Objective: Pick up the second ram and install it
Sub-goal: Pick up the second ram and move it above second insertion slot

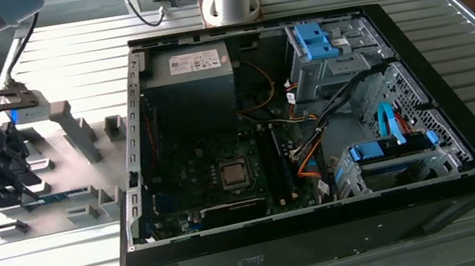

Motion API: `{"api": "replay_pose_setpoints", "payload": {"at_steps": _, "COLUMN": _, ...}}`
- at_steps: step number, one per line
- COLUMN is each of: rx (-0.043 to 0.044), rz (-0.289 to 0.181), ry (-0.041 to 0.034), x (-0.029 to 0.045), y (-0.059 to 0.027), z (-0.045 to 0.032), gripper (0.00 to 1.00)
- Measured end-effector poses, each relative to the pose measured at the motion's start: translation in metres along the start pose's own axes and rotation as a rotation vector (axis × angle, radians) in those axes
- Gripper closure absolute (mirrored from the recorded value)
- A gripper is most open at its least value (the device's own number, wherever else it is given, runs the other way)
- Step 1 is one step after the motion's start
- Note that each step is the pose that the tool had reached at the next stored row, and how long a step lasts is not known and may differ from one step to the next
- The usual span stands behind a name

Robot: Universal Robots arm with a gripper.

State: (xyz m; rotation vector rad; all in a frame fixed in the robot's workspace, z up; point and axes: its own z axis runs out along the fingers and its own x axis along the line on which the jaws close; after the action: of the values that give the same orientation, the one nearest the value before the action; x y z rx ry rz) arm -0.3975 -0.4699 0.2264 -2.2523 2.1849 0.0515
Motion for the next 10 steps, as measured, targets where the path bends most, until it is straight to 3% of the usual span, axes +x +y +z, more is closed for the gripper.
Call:
{"api": "replay_pose_setpoints", "payload": {"at_steps": 6, "rx": 0.0033, "rz": 0.0, "ry": 0.0022, "x": 0.0, "y": 0.0025, "z": 0.0028, "gripper": 0.63}}
{"api": "replay_pose_setpoints", "payload": {"at_steps": 10, "rx": 0.0045, "rz": 0.0, "ry": 0.0062, "x": 0.0001, "y": 0.0035, "z": 0.0087, "gripper": 0.63}}
